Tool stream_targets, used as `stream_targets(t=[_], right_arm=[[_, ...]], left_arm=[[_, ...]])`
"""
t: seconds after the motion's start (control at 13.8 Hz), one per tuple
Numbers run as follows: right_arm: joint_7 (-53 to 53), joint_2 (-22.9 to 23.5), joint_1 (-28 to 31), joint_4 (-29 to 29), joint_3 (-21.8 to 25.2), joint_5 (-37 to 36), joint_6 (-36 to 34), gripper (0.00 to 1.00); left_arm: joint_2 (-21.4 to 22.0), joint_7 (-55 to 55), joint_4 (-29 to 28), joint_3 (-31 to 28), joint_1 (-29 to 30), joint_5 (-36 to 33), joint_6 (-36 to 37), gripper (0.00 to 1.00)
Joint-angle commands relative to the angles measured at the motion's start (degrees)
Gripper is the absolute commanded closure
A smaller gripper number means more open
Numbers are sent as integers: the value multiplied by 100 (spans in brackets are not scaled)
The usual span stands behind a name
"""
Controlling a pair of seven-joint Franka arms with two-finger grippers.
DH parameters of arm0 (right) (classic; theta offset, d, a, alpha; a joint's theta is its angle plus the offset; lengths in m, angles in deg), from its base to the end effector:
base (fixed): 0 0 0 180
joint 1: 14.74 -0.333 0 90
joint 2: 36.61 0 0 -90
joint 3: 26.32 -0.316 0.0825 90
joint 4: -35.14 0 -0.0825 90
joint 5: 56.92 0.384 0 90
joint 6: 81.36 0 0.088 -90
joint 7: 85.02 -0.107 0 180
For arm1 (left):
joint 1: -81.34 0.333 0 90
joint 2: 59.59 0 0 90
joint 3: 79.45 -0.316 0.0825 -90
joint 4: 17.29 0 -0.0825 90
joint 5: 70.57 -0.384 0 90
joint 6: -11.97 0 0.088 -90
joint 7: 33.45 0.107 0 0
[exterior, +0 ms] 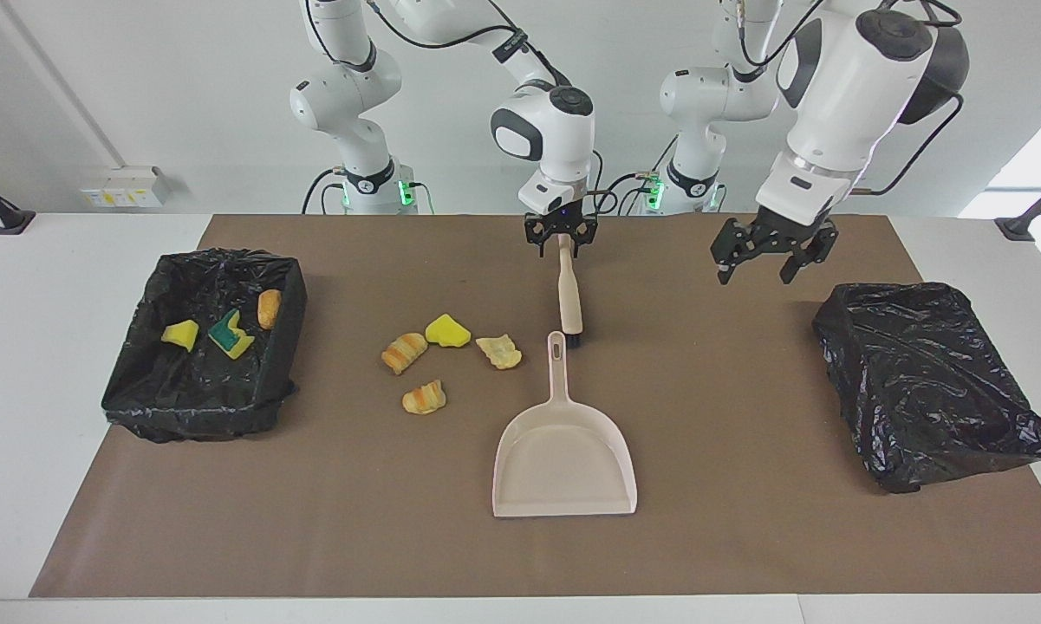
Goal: Sweep and dump trash in bin
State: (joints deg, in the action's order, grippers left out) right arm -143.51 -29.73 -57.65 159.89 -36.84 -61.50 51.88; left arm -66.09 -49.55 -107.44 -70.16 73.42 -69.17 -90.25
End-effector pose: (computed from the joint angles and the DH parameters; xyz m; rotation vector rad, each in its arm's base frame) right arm 0.3311 0.4424 0.3400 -3.1356 0.0565 -0.0752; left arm 0.5801 -0.1765 0.5781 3.0701 -0.0207 0.1266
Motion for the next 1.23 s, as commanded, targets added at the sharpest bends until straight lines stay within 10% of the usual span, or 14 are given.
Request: stream_targets(t=[0.0, 0.36, 0.65, 1.16], right_arm=[[-31, -46, -6, 93, -12, 115, 132, 45], [57, -20, -6, 31, -20, 133, 132, 49], [145, -20, -6, -30, -20, 133, 53, 100], [136, -572, 64, -22, -20, 343, -947, 100]], left_arm=[[-824, -576, 760, -59, -472, -35, -262, 0], [-1827, -904, 1113, -67, -1150, -70, -869, 0], [-2232, -1175, 1104, -59, -1423, -61, -1360, 0], [-2699, -1888, 1016, -76, -1924, -88, -1451, 0]])
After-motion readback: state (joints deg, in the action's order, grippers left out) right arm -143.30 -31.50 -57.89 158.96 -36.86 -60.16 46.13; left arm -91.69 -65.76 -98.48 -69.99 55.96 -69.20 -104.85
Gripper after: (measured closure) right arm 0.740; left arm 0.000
